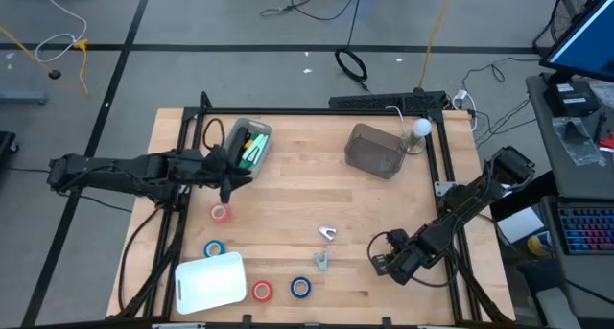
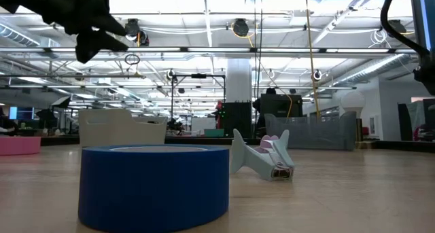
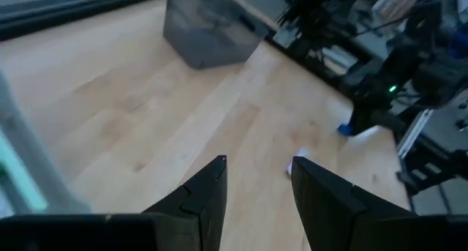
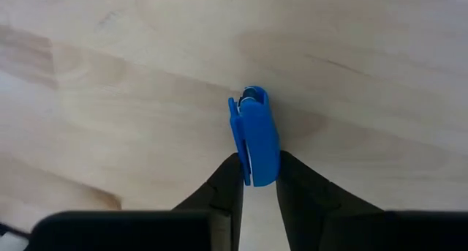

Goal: Pick and place Stapler, Stapler remover, tape
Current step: Put the blue stapler into the gray bin

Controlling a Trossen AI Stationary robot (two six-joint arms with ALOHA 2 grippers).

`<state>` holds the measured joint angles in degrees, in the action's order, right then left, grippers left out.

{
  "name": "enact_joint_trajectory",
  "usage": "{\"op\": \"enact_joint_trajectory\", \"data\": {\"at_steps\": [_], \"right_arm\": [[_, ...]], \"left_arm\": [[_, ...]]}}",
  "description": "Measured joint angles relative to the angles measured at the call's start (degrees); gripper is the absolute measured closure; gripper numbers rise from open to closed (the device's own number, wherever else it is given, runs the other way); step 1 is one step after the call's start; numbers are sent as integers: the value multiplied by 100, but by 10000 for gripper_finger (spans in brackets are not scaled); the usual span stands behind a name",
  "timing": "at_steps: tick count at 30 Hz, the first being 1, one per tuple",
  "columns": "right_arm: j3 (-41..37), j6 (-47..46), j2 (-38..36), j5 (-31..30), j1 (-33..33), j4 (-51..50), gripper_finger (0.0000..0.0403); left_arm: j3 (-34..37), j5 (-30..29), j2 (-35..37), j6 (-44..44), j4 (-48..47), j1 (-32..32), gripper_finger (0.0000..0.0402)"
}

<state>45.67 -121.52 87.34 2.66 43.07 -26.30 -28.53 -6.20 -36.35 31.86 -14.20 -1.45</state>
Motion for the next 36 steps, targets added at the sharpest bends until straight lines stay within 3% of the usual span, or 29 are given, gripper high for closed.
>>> {"op": "enact_joint_trajectory", "data": {"at_steps": [6, 15, 20, 31, 36], "right_arm": [[0, 109, -76, -205, -4, 154, 345], [0, 700, -256, -1226, -213, 1102, 345], [0, 1574, -257, -1786, -627, 2074, 346], [2, 4086, -257, -1761, -1841, 3461, 346], [2, 5016, -257, -1757, -2303, 3918, 346]], "left_arm": [[0, 128, -324, 23, 426, 31, 250], [0, 532, -1219, 157, 1337, 170, 250], [0, 949, -1792, -92, 2392, 279, 249], [0, 1045, -3087, -1107, 4779, 699, 249], [-2, 1041, -3512, -1128, 5591, 763, 249]]}}
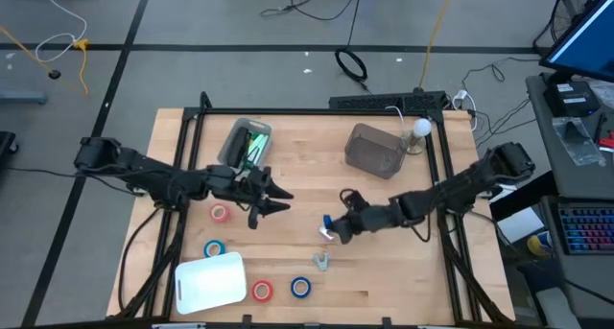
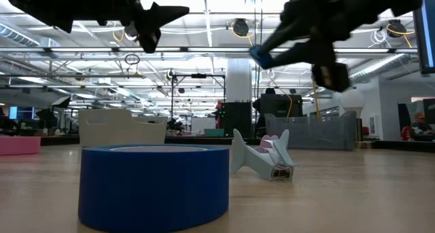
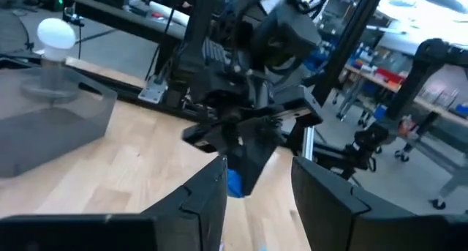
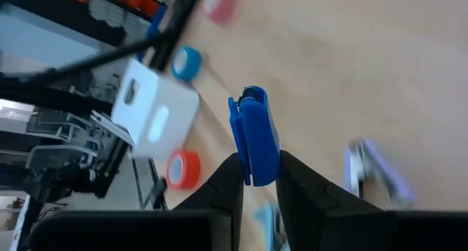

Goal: Pick and place Stapler, Stapler remover, tape
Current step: Put the blue stapler into the gray bin

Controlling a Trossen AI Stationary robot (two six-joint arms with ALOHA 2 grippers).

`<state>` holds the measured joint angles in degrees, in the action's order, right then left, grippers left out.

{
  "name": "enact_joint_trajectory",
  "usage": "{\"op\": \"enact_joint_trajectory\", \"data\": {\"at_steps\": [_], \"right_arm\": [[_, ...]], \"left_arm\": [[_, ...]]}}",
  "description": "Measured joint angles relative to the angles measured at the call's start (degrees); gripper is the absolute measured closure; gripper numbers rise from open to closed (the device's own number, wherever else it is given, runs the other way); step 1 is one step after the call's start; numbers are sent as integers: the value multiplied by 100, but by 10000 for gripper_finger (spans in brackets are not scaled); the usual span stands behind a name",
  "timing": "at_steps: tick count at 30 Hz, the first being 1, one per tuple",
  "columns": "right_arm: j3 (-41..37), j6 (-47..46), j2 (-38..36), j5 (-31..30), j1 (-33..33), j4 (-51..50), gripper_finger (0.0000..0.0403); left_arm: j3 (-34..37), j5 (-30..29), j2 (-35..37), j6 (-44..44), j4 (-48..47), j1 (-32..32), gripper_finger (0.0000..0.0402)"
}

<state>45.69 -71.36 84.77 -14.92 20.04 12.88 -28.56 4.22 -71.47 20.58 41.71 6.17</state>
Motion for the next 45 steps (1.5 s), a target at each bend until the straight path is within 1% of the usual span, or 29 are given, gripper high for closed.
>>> {"op": "enact_joint_trajectory", "data": {"at_steps": [4, 10, 15, 21, 25, 28, 31, 38, 43, 45], "right_arm": [[0, 602, 0, -1, -277, 517, 346], [1, 1320, 0, -2, -527, 1241, 346], [7, 1798, 0, -4, -624, 1606, 346], [7, 1972, 0, -2, -617, 1771, 346], [7, 2152, 0, -2, -618, 1940, 346], [7, 2275, 0, 2, -686, 2033, 346], [7, 2360, 0, -2, -777, 2146, 346], [7, 2435, 0, 11, -882, 2253, 346], [7, 2453, 0, 15, -882, 2296, 346], [7, 2456, 0, 15, -882, 2357, 346]], "left_arm": [[-2, -21, -264, 224, 330, -2, 249], [-319, -23, -633, 557, 302, -2, 249], [-596, -16, -930, 562, 234, -73, 244], [-656, 25, -991, 766, -29, -241, 214], [-656, 25, -992, 912, 21, -332, 193], [-658, 30, -993, 1022, 29, -321, 185], [-677, 32, -991, 1030, 79, -292, 183], [-1001, 46, -991, 867, -15, -326, 183], [-1138, 86, -991, 866, -462, -434, 183], [-1143, 85, -993, 870, -461, -466, 183]]}}
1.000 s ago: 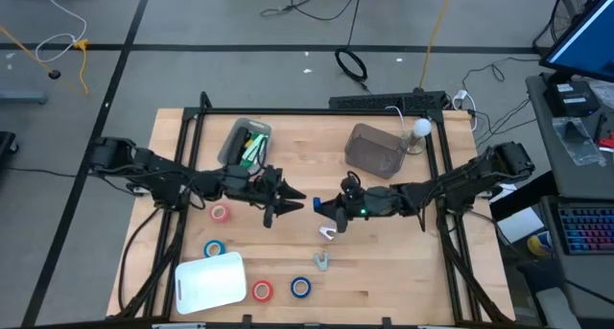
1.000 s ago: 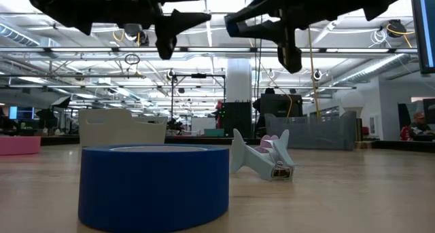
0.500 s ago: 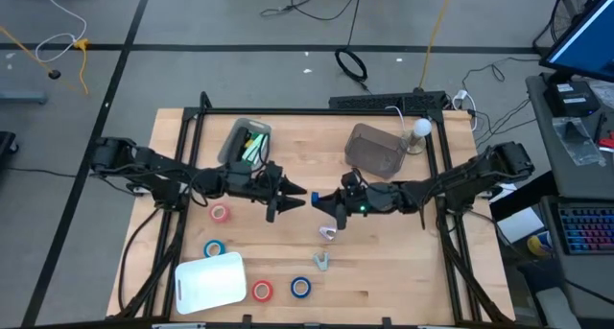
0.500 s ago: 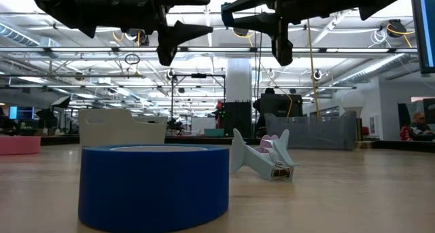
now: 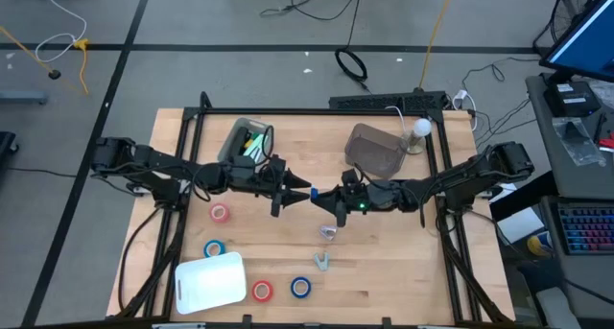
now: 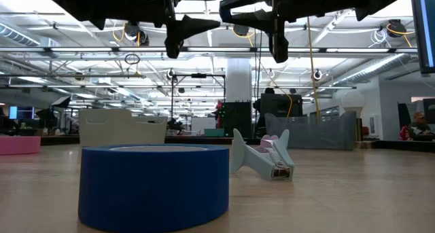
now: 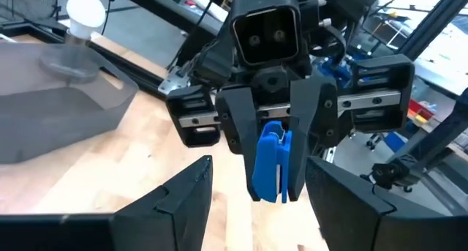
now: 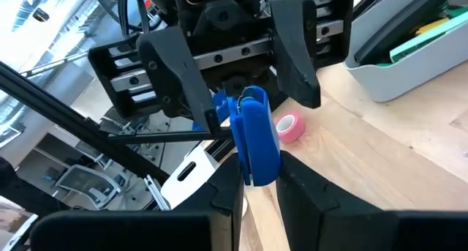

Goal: Pick and place Stapler, Stapler remover, tape
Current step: Put the blue stapler into the gray bin

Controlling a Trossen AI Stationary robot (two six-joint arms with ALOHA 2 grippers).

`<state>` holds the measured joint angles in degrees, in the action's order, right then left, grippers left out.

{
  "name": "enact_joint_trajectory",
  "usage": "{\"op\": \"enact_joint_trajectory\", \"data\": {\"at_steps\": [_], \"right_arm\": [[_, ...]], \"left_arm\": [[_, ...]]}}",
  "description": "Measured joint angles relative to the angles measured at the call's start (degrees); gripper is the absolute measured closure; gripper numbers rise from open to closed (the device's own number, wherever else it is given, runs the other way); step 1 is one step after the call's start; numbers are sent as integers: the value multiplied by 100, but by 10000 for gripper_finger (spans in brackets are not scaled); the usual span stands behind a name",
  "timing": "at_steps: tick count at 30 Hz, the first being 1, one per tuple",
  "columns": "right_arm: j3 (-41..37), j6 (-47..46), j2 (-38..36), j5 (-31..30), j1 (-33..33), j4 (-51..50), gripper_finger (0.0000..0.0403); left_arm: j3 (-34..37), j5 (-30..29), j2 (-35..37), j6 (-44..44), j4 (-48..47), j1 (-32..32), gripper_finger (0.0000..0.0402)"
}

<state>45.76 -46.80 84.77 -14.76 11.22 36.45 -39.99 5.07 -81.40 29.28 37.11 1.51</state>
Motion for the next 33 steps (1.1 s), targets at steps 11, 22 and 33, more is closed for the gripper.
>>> {"op": "enact_joint_trajectory", "data": {"at_steps": [11, 22, 33], "right_arm": [[0, 104, -2, -2, -77, 109, 346], [0, 126, 0, 2, -151, 115, 346], [-4, 165, 0, 34, -131, 144, 346]], "left_arm": [[-9, 10, 1, 129, 104, -10, 183], [-36, -11, -64, 160, 357, -31, 183], [-905, 1044, -838, 94, 121, -201, 183]]}}
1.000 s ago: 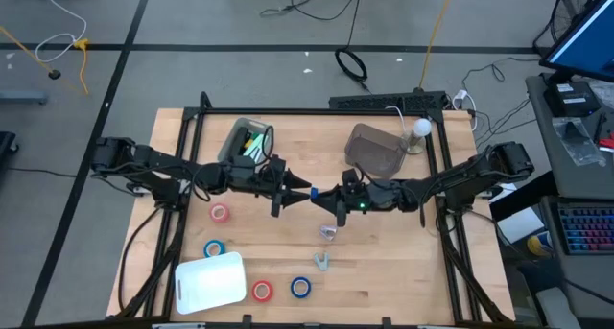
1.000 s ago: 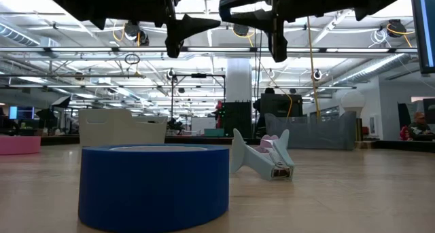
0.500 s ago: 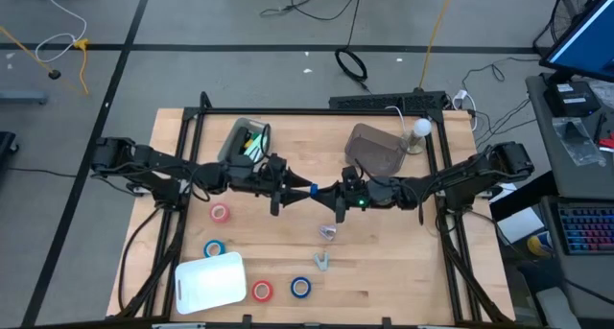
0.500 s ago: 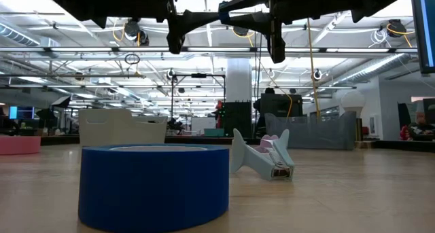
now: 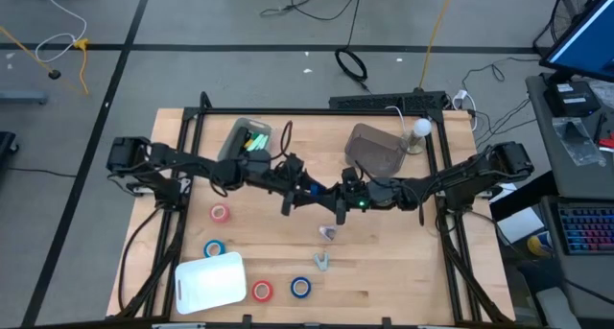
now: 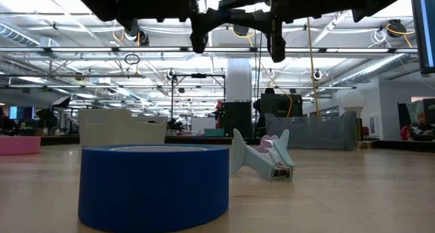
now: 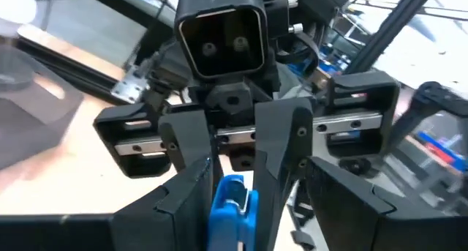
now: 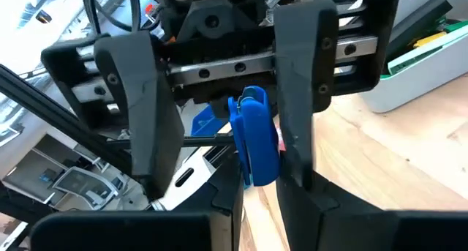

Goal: Pick and place Stapler, Stapler remover, tape
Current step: Put the blue stapler into the gray bin

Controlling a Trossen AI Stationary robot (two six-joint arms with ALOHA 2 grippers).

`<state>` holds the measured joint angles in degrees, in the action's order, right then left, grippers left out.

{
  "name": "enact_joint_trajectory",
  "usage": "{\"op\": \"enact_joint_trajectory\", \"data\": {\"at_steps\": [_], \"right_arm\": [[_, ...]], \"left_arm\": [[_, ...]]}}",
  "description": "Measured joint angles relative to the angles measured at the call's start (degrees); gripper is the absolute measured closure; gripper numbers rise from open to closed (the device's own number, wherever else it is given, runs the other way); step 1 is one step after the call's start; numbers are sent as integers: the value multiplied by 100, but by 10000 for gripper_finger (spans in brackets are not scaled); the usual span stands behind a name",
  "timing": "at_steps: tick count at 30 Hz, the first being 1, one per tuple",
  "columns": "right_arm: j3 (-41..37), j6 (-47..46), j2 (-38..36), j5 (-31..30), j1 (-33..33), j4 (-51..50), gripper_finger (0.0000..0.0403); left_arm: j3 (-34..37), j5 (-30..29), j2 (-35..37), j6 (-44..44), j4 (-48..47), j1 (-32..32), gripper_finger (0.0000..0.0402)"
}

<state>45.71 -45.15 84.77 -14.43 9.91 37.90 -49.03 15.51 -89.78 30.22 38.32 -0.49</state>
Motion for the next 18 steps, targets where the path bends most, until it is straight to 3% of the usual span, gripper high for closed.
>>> {"op": "enact_joint_trajectory", "data": {"at_steps": [9, 18], "right_arm": [[2, 44, 0, -25, -2, -3, 346], [-2, 42, 2, -20, -2, 10, 346]], "left_arm": [[-5, 575, 186, 162, -495, -216, 183], [-7, 686, 188, 125, -664, -223, 190]]}}
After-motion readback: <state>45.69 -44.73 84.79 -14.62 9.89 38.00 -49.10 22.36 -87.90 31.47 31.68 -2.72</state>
